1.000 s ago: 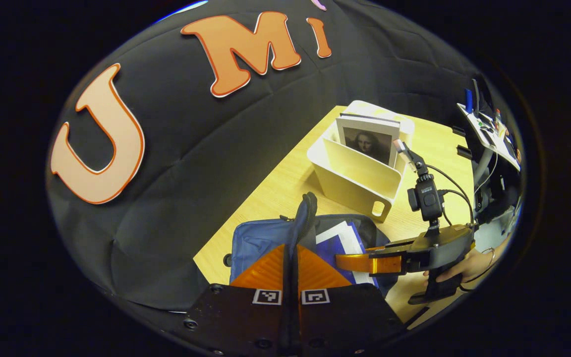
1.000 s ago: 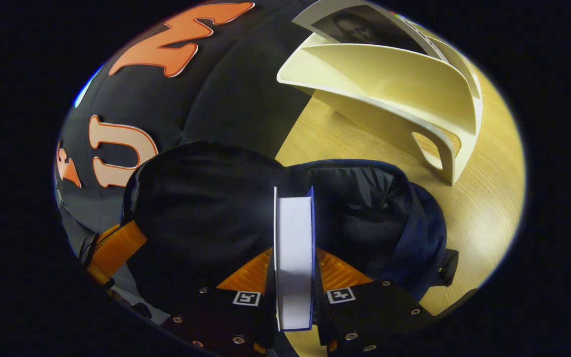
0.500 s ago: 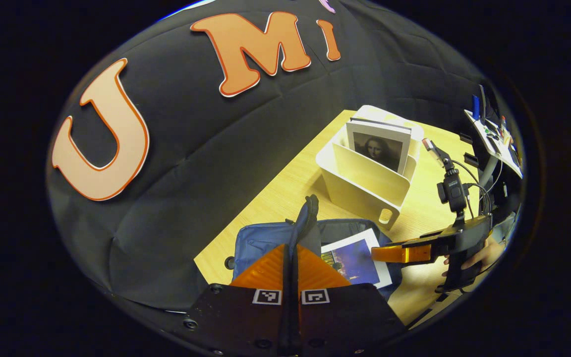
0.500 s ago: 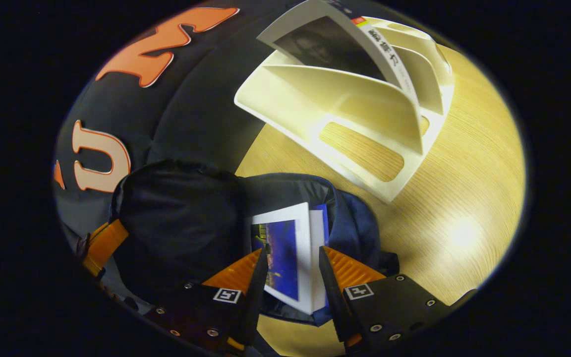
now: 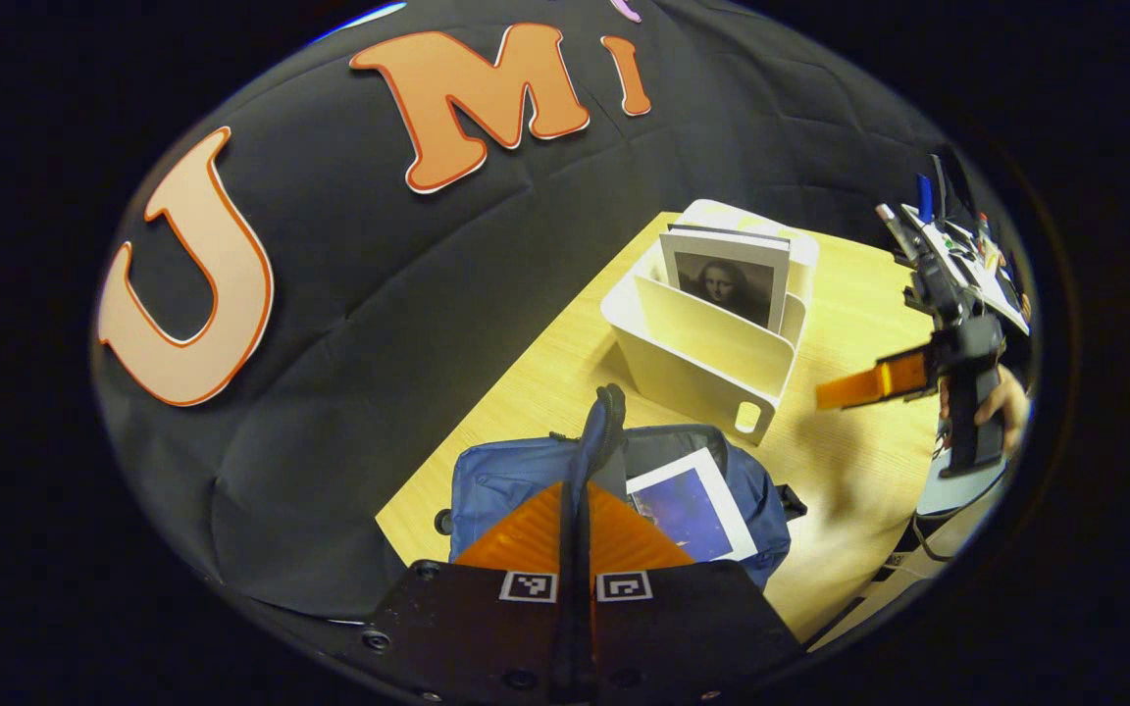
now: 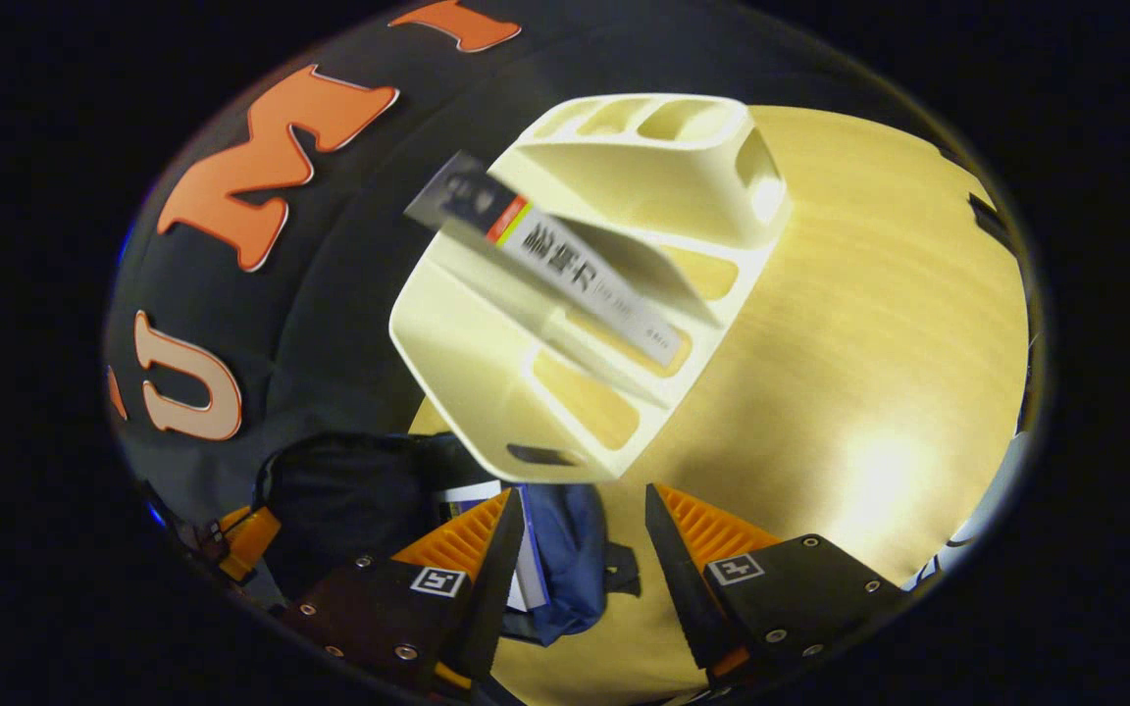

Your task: Open the schoolbag, grab two books from the bookshelf and put them into the schoolbag.

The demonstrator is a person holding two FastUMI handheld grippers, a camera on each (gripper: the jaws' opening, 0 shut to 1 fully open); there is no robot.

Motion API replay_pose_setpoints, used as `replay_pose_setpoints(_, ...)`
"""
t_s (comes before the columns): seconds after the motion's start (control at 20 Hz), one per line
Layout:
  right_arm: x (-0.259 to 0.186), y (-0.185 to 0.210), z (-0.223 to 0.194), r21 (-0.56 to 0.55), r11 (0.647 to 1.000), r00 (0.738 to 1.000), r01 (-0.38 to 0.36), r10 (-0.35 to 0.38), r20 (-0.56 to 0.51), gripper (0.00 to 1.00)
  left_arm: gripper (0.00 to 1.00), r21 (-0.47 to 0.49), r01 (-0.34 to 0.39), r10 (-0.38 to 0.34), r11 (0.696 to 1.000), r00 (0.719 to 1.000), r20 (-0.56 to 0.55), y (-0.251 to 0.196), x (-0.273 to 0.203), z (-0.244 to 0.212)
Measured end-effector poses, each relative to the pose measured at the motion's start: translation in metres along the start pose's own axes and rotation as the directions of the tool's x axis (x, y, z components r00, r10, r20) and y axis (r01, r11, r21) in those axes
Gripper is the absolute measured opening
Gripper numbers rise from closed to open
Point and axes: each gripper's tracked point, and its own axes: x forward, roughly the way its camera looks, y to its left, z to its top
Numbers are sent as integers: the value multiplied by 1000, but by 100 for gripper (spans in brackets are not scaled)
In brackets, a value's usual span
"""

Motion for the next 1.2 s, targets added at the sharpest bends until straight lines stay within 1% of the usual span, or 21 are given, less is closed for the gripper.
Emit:
replay_pose_setpoints(0.1, -22, -20, 23, -5, 1000, 999, 25, -25, 24, 74, 0, -13, 12, -12, 1000, 1000, 2, -3, 2, -4)
replay_pose_setpoints(0.15, -33, -27, 37, -31, 999, 998, 42, -41, 40, 74, 0, -16, 17, -17, 1000, 1000, 2, -2, 4, -5)
replay_pose_setpoints(0.25, -55, -36, 69, -128, 988, 993, 90, -79, 86, 74, 0, -20, 24, -24, 1000, 1000, 3, -2, 6, -8)
replay_pose_setpoints(0.3, -66, -32, 84, -184, 978, 991, 102, -84, 107, 74, 0, -21, 26, -26, 999, 1000, 3, -2, 7, -9)
replay_pose_setpoints(0.4, -86, -7, 112, -288, 953, 991, 91, -57, 125, 74, 0, -21, 30, -30, 999, 1000, -1, -2, 9, -12)
replay_pose_setpoints(0.5, -97, 31, 128, -368, 929, 996, 39, -5, 93, 74, 1, -20, 40, -40, 999, 999, -2, -5, 12, -15)
replay_pose_setpoints(0.55, -101, 50, 135, -416, 909, 997, 19, 14, 74, 74, 1, -18, 45, -45, 999, 999, -4, -6, 13, -17)
replay_pose_setpoints(0.6, -101, 64, 143, -475, 880, 998, 21, 10, 63, 74, 1, -16, 47, -48, 999, 999, -4, -7, 13, -17)
replay_pose_setpoints(0.65, -100, 77, 149, -526, 850, 999, 19, 6, 46, 74, 1, -16, 46, -46, 999, 999, -3, -7, 13, -17)
replay_pose_setpoints(0.7, -98, 90, 153, -561, 828, 1000, -9, 18, 11, 74, 1, -20, 44, -45, 999, 999, -3, -6, 13, -17)
replay_pose_setpoints(0.8, -88, 114, 153, -605, 793, 997, -68, 31, -71, 74, 1, -29, 34, -35, 999, 999, -7, -3, 13, -20)
replay_pose_setpoints(0.85, -81, 121, 156, -621, 781, 995, -70, 14, -96, 76, 0, -32, 31, -32, 999, 999, -5, -2, 14, -20)
replay_pose_setpoints(0.95, -58, 133, 164, -653, 756, 993, -47, -34, -111, 77, 1, -43, 30, -30, 999, 1000, 0, -1, 13, -20)
replay_pose_setpoints(1.05, -32, 137, 174, -668, 743, 989, -25, -78, -123, 77, 1, -57, 27, -27, 998, 1000, 0, 2, 13, -23)
replay_pose_setpoints(1.2, 7, 129, 183, -704, 710, 976, 30, -171, -132, 76, 1, -70, 22, -23, 997, 1000, -8, 5, 14, -28)
